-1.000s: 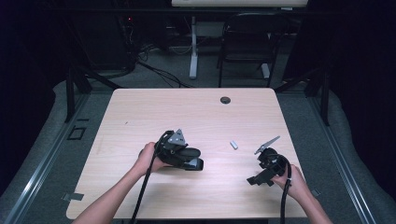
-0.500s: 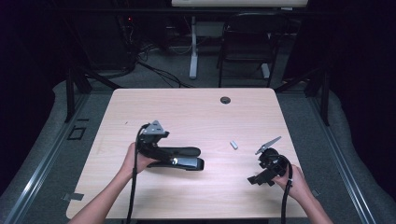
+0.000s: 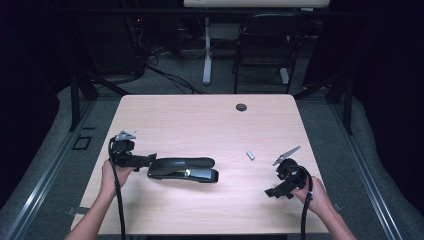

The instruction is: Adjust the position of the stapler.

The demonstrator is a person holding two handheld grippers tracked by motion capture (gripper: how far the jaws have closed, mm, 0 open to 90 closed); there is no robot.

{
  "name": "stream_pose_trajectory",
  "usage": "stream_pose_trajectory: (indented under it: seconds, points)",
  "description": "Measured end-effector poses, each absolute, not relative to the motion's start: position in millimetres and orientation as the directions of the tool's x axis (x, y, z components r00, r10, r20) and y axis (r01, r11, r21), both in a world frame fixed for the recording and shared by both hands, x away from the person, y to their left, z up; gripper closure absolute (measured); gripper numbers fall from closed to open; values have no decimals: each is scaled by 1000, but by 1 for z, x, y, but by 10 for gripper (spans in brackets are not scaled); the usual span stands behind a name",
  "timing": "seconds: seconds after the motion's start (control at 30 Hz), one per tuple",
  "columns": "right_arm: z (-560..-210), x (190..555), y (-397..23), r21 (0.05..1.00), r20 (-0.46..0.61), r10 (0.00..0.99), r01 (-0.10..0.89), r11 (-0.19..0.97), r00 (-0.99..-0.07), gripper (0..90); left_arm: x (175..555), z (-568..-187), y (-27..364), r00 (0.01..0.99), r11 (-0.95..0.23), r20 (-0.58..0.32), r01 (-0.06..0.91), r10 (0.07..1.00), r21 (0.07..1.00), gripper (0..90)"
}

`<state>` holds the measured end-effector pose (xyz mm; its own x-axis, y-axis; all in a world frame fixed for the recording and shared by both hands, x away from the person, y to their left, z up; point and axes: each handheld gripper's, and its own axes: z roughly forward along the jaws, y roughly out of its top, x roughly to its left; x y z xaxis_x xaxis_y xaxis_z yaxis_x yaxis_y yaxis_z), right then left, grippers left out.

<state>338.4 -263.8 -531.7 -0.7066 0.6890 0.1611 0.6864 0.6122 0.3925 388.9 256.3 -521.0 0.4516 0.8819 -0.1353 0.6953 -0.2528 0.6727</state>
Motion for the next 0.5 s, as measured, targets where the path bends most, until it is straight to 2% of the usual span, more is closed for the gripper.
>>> stream_pose_trajectory:
  seconds: [0.03, 0.07, 0.1, 0.23, 0.27, 0.3, 0.5]
  points:
    - [-532, 338, -264, 389, 160, 690, 687, 613, -706, 123, 390, -524, 258, 436, -253, -127, 709, 891, 658, 22]
    - [-532, 338, -264, 388, 158, 690, 687, 615, -706, 124, 391, -527, 260, 432, -262, -121, 722, 894, 641, 122]
    - [-532, 338, -264, 384, 152, 689, 685, 620, -709, 125, 392, -531, 260, 426, -254, -135, 735, 895, 629, 288]
    - [-533, 339, -265, 381, 149, 687, 683, 623, -711, 126, 394, -535, 256, 393, -263, -95, 756, 915, 599, 356]
    - [-533, 340, -266, 380, 148, 687, 683, 624, -711, 127, 393, -535, 256, 386, -257, -91, 755, 918, 603, 446]
    - [-533, 340, -266, 381, 152, 688, 685, 621, -709, 127, 394, -536, 255, 382, -257, -90, 758, 920, 600, 463]
    - [-533, 340, -265, 375, 143, 688, 682, 627, -711, 137, 393, -545, 250, 408, -284, -95, 767, 908, 576, 743]
